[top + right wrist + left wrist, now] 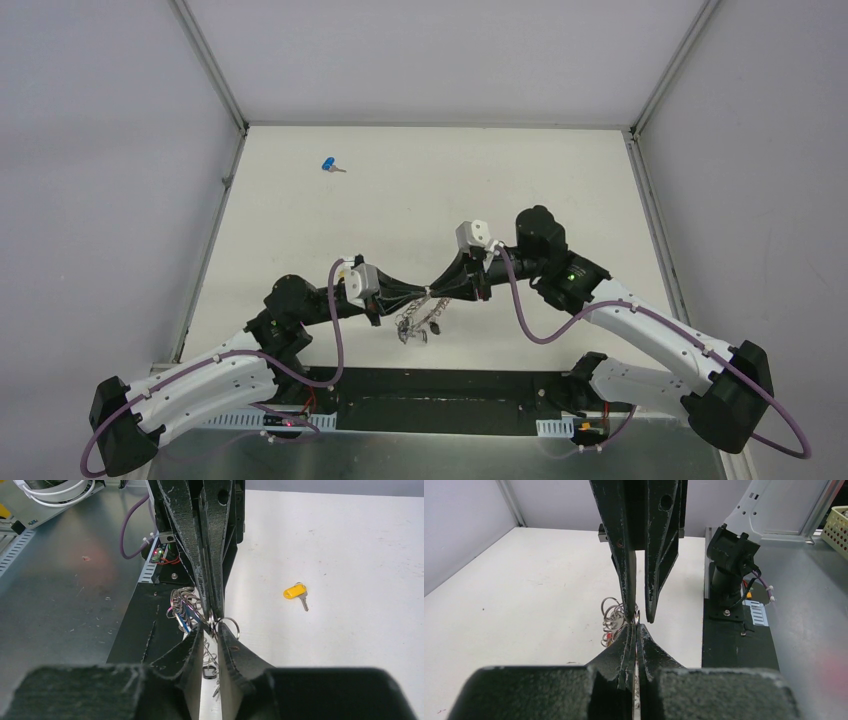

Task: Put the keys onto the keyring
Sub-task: Adjust the keyring.

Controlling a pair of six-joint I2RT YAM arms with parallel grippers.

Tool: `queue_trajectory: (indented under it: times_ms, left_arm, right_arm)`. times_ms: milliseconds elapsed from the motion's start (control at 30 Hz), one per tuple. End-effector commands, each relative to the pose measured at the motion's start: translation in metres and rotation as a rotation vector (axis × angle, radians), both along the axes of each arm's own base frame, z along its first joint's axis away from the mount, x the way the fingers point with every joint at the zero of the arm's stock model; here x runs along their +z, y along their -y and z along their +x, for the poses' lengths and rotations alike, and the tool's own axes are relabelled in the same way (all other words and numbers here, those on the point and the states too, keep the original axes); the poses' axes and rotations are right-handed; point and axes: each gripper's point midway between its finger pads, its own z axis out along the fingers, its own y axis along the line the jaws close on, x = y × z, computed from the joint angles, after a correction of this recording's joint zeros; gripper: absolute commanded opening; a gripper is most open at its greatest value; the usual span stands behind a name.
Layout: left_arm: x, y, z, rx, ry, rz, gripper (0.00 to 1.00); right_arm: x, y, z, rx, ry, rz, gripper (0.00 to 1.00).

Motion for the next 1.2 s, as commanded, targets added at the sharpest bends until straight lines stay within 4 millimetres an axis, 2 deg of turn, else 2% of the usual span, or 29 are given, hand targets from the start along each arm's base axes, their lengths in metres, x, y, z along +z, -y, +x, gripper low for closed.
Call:
queue_trajectory:
  times_ms: [0, 133, 333, 367, 433, 533, 633, 867, 1167]
  left_arm:
    - [0.033, -0.005, -0.002, 0.007, 0.061, -0.103, 0.00]
    - [0.032, -0.004, -0.002, 0.003, 0.057, -0.100, 0.00]
    - [0.027, -0.004, -0.001, 0.010, 0.039, -0.078, 0.00]
    - [0.027, -0.005, 0.000, 0.021, 0.035, -0.070, 0.03]
    - [0.023, -0.008, 0.004, 0.047, 0.017, -0.043, 0.20]
    - [0.011, -0.013, 0.012, 0.101, -0.013, 0.031, 0.40]
    - [0.007, -0.016, 0.014, 0.122, -0.021, 0.101, 0.48]
    - [-0.012, -0.008, 0.012, 0.067, -0.060, 0.280, 0.50]
    - [-0.028, 0.021, 0.011, -0.058, -0.119, 0.370, 0.46]
  right_arm:
    - [0.020, -0.004, -0.002, 0.032, 0.039, 0.062, 0.14]
    - [0.018, -0.006, 0.000, 0.033, 0.031, 0.056, 0.00]
    - [0.011, -0.005, 0.005, -0.001, 0.012, 0.009, 0.00]
    - [0.009, -0.004, 0.006, -0.011, 0.006, -0.008, 0.00]
    - [0.006, -0.003, 0.008, -0.023, -0.002, -0.037, 0.00]
    - [0.003, 0.000, 0.009, -0.033, -0.025, -0.089, 0.00]
    - [-0.004, 0.002, 0.009, -0.037, -0.062, -0.160, 0.00]
    - [-0.024, 0.017, 0.011, -0.063, -0.134, -0.373, 0.00]
    - [-0.039, 0.028, 0.020, -0.125, -0.158, -0.631, 0.00]
